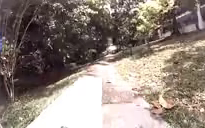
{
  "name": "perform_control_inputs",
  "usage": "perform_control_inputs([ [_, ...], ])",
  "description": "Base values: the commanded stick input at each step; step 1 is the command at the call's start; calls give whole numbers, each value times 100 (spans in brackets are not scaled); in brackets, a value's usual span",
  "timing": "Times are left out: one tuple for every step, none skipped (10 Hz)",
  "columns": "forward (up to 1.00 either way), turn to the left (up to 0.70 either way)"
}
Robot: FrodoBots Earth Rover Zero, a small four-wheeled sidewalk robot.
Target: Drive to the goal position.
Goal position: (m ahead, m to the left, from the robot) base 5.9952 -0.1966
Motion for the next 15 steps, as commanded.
perform_control_inputs([
  [50,0],
  [50,0],
  [50,0],
  [50,0],
  [50,0],
  [50,0],
  [50,0],
  [50,0],
  [50,0],
  [50,0],
  [50,0],
  [50,0],
  [50,0],
  [50,0],
  [50,0],
])
